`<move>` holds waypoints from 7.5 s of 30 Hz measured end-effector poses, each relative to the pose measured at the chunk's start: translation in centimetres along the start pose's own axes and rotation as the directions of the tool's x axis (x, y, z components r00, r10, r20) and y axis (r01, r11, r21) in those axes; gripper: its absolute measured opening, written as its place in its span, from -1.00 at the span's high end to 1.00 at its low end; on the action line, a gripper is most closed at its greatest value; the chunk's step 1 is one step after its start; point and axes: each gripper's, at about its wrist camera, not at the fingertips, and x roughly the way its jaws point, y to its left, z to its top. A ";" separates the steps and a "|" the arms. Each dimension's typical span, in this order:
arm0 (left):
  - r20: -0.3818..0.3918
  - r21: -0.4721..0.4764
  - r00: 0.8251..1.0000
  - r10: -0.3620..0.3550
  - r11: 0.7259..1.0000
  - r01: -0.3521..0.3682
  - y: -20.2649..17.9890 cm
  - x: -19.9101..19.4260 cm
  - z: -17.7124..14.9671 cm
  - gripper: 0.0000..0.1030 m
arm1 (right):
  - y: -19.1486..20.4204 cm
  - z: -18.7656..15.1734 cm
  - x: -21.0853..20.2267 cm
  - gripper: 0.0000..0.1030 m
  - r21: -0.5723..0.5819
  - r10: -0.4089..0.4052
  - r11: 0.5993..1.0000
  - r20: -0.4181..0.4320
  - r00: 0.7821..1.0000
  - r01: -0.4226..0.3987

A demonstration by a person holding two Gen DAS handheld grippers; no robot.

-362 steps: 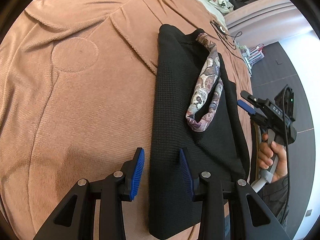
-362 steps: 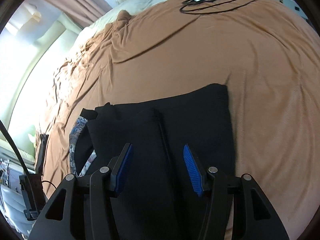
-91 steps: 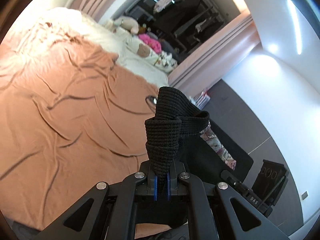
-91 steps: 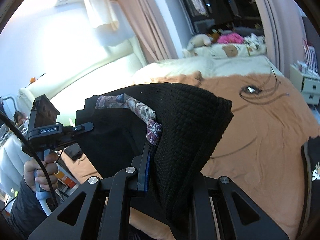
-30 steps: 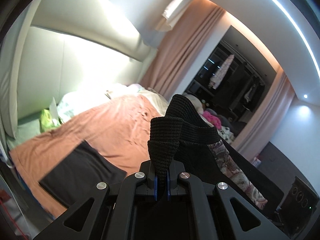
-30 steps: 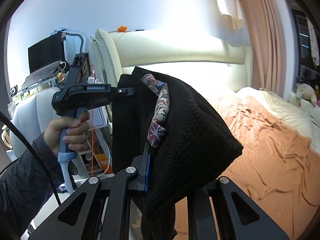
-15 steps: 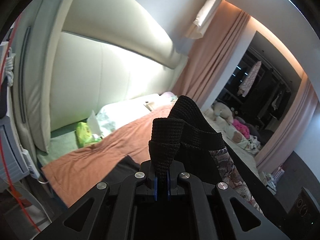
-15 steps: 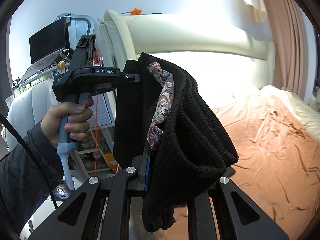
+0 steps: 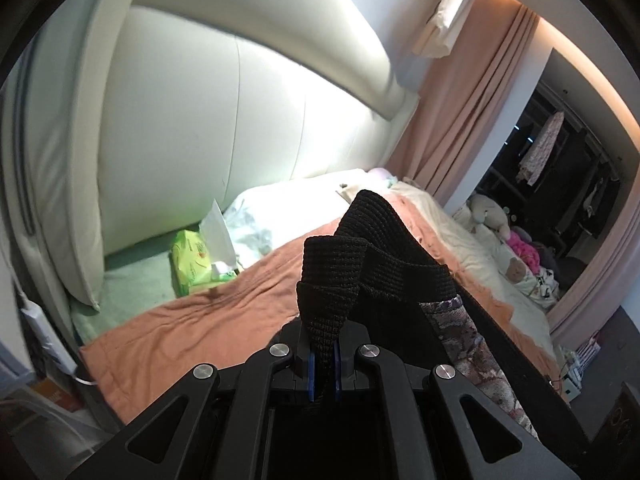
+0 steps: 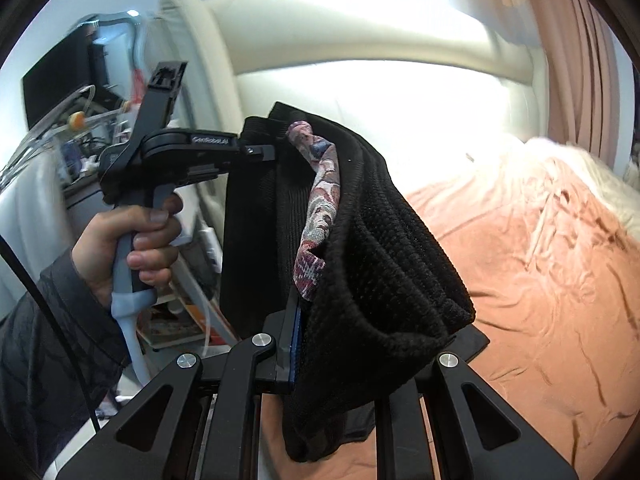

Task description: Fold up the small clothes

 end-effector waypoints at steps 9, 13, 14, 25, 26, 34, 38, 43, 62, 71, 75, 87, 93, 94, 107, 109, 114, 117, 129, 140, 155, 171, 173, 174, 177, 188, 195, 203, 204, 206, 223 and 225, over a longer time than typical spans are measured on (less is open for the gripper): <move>-0.061 0.039 0.998 0.024 0.999 -0.022 -0.9 7.6 -0.4 0.90 | -8.5 -1.2 1.3 0.79 0.113 -0.020 0.993 -0.057 0.998 0.027; -0.087 0.044 0.996 0.037 0.998 -0.033 -0.8 10.8 -0.9 0.90 | -11.1 -1.5 2.4 0.79 0.136 -0.029 0.990 -0.077 0.997 0.039; -0.091 0.041 0.995 0.040 0.998 -0.036 -0.7 11.3 -1.0 0.90 | -11.8 -1.8 2.5 0.79 0.142 -0.031 0.989 -0.080 0.996 0.042; -0.178 0.076 0.956 0.234 0.972 -0.224 1.1 16.6 -4.7 -0.25 | -20.3 -5.3 5.3 -0.38 0.263 -0.236 0.921 -0.216 0.947 0.289; -0.183 0.077 0.956 0.229 0.973 -0.218 1.2 16.5 -4.8 -0.26 | -20.5 -5.6 5.5 -0.38 0.284 -0.218 0.918 -0.222 0.950 0.277; -0.217 0.057 0.953 0.213 0.977 -0.206 1.1 14.5 -6.3 -0.27 | -19.4 -6.5 6.2 -0.38 0.340 -0.157 0.908 -0.265 0.951 0.245; -0.215 0.061 0.954 0.207 0.978 -0.199 0.1 12.5 -7.2 -0.44 | -19.3 -6.1 4.6 -0.38 0.336 -0.127 0.918 -0.255 0.958 0.211; -0.201 0.063 0.960 0.195 0.981 -0.186 -1.7 8.5 -9.1 -0.59 | -18.7 -5.9 0.5 -0.38 0.322 -0.145 0.921 -0.239 0.960 0.219; -0.082 0.110 0.983 0.162 0.982 -0.152 -11.1 -5.5 -12.6 -0.95 | -13.9 -6.2 -16.3 -0.53 0.238 -0.198 0.941 -0.186 0.962 0.240; -0.040 0.230 0.993 0.111 0.968 -0.099 -17.7 -10.7 -14.7 -0.99 | -10.7 -7.9 -25.1 -0.98 0.186 -0.300 0.933 -0.071 0.951 0.308; -0.044 0.262 0.995 0.084 0.963 -0.070 -19.6 -12.3 -16.1 -0.99 | -9.7 -9.6 -28.7 -1.00 0.217 -0.333 0.917 -0.042 0.942 0.333; -0.044 0.311 0.998 -0.051 0.948 0.062 -24.2 -17.8 -20.2 -0.99 | -9.1 -14.7 -38.3 -1.00 0.332 -0.401 0.862 -0.018 0.916 0.383; -0.028 0.344 0.999 -0.040 0.938 0.047 -25.1 -19.0 -22.8 -0.99 | -8.7 -17.4 -43.7 -1.00 0.348 -0.507 0.813 0.032 0.861 0.466; -0.022 0.342 0.999 -0.043 0.938 0.048 -25.1 -19.2 -23.3 -0.99 | -8.4 -17.9 -44.4 -1.00 0.350 -0.509 0.814 0.044 0.859 0.464; 0.019 0.385 0.998 -0.053 0.922 0.042 -28.0 -22.1 -29.2 -0.99 | -4.4 -24.3 -49.4 -1.00 0.366 -0.513 0.811 0.074 0.855 0.455; 0.021 0.391 0.998 -0.061 0.919 0.048 -28.7 -22.7 -30.3 -0.99 | -3.7 -25.2 -50.1 -1.00 0.359 -0.516 0.813 0.078 0.853 0.459; 0.008 0.414 0.996 -0.085 0.907 0.074 -30.2 -23.9 -33.2 -0.99 | -2.1 -27.3 -52.1 -1.00 0.356 -0.550 0.794 0.080 0.831 0.492; -0.014 0.418 0.995 -0.104 0.903 0.100 -30.7 -24.4 -34.8 -0.99 | -0.9 -28.7 -53.2 -1.00 0.347 -0.583 0.778 0.089 0.808 0.523; 0.026 0.443 0.997 -0.077 0.895 0.057 -32.5 -26.1 -40.1 -0.99 | 1.5 -34.5 -55.0 -1.00 0.430 -0.674 0.690 0.089 0.733 0.582; 0.039 0.513 0.993 -0.109 0.855 0.074 -34.9 -27.2 -45.1 -0.99 | 4.3 -36.9 -55.5 -1.00 0.432 -0.742 0.607 0.009 0.670 0.667; 0.010 0.552 0.987 -0.158 0.824 0.126 -36.0 -27.9 -47.0 -0.99 | 6.4 -36.9 -54.6 -1.00 0.475 -0.769 0.563 0.000 0.640 0.676; 0.001 0.552 0.988 -0.154 0.824 0.128 -36.2 -27.9 -47.4 -0.99 | 6.9 -38.7 -54.5 -1.00 0.522 -0.753 0.557 -0.011 0.658 0.646; 0.005 0.552 0.988 -0.155 0.824 0.127 -36.3 -28.0 -47.4 -0.99 | 6.9 -38.6 -54.5 -1.00 0.524 -0.753 0.557 -0.011 0.658 0.645; 0.005 0.553 0.988 -0.157 0.823 0.128 -36.3 -28.0 -47.4 -0.99 | 7.0 -38.5 -54.5 -1.00 0.523 -0.753 0.558 -0.009 0.658 0.645; 0.008 0.554 0.987 -0.159 0.823 0.128 -36.4 -28.0 -47.5 -0.99 | 7.0 -38.5 -54.4 -1.00 0.519 -0.753 0.561 -0.005 0.658 0.645; 0.004 0.548 0.987 -0.163 0.825 0.135 -36.2 -28.4 -47.5 -0.99 | 7.2 -38.7 -54.7 -1.00 0.520 -0.751 0.565 0.003 0.660 0.641; 0.003 0.546 0.987 -0.160 0.827 0.132 -36.2 -28.6 -47.5 -0.99 | 7.0 -38.8 -54.8 -1.00 0.510 -0.751 0.570 0.006 0.660 0.644; 0.007 0.546 0.988 -0.157 0.828 0.128 -36.2 -28.7 -47.4 -0.99 | 7.2 -38.6 -54.6 -1.00 0.508 -0.746 0.576 0.008 0.665 0.640; 0.006 0.545 0.988 -0.157 0.829 0.129 -36.2 -28.7 -47.5 -0.99 | 7.2 -38.6 -54.6 -1.00 0.508 -0.746 0.577 0.008 0.666 0.640; 0.004 0.542 0.987 -0.159 0.830 0.131 -36.2 -28.8 -47.4 -0.99 | 7.2 -38.7 -54.6 -1.00 0.508 -0.743 0.580 0.009 0.669 0.637; 0.035 0.528 0.989 -0.147 0.843 0.107 -36.0 -30.0 -47.1 -0.99 | 7.4 -38.9 -54.2 -1.00 0.520 -0.733 0.582 0.005 0.680 0.625; 0.041 0.526 0.988 -0.146 0.844 0.103 -35.9 -30.2 -47.1 -0.99 | 7.3 -38.8 -54.3 -1.00 0.521 -0.734 0.581 0.003 0.680 0.625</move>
